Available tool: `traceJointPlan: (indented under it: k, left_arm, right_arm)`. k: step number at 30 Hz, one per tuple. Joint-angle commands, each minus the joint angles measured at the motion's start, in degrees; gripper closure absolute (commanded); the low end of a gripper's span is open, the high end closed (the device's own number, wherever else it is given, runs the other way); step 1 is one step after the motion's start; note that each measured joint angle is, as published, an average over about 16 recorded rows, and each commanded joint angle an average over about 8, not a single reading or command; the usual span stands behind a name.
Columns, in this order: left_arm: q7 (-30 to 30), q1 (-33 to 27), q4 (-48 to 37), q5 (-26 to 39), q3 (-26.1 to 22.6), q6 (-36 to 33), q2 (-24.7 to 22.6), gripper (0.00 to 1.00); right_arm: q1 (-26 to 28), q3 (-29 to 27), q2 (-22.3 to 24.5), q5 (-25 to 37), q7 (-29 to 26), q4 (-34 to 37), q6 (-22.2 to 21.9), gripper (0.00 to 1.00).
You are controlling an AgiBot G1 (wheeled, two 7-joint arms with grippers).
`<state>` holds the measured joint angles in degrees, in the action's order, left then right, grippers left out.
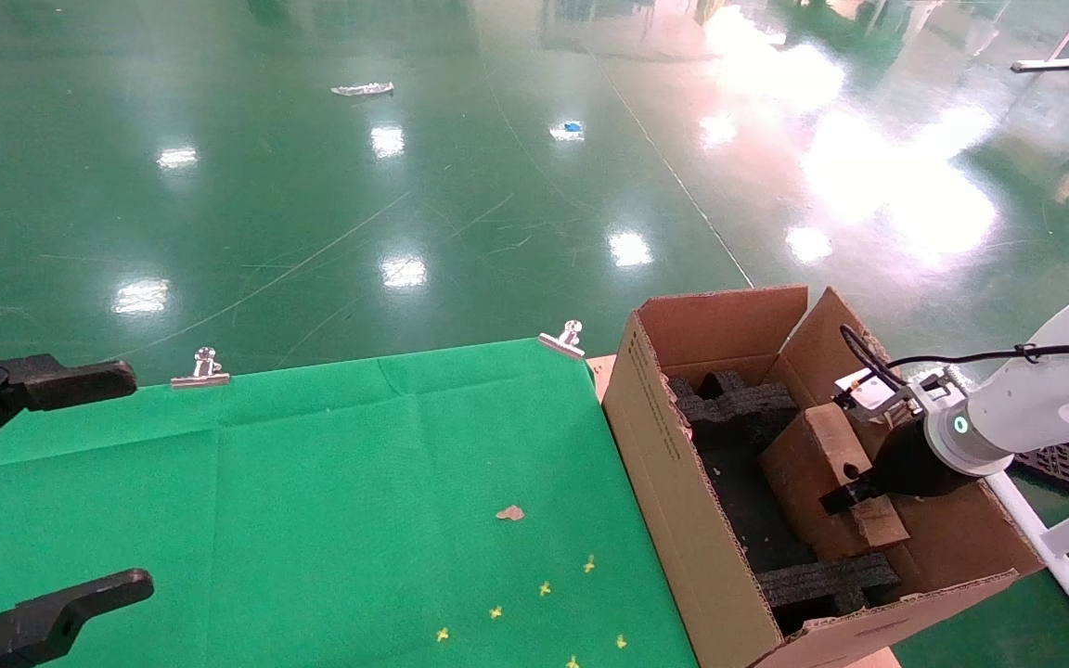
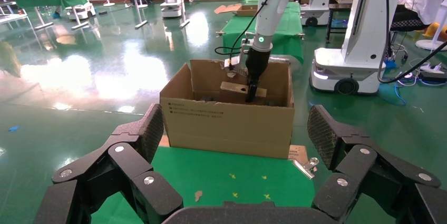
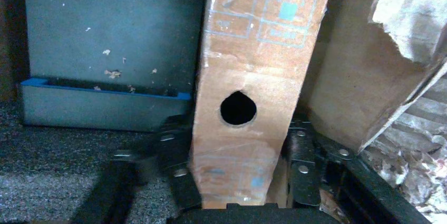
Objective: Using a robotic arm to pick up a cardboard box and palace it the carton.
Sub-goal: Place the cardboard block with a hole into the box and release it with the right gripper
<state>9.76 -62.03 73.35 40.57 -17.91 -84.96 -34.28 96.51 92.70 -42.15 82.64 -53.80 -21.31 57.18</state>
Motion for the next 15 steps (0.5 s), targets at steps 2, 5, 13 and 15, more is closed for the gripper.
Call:
traceJointPlan:
  k: [2, 5, 13, 15]
  left_arm:
    - [0.00, 0.00, 0.00, 0.00, -0.01, 0.00, 0.00, 0.00]
    - [-0.01, 0.00, 0.00, -0.01, -0.01, 0.01, 0.01, 0.00]
    - [-0.02, -0.01, 0.00, -0.02, -0.03, 0.01, 0.01, 0.00]
    - [-0.02, -0.01, 0.00, -0.02, -0.04, 0.02, 0.01, 0.00]
  right_arm:
    - [0.28, 0.00, -0.46, 0.05, 0.31, 0.71, 0.23, 0.00]
    - [0.55, -0.01, -0.78, 0.09, 0.55, 1.15, 0.41, 0.00]
    - [0.96, -0.05, -1.27, 0.12, 1.08, 1.99, 0.69, 0.00]
    - [1.16, -0.10, -1.31, 0.10, 1.22, 2.11, 0.74, 0.00]
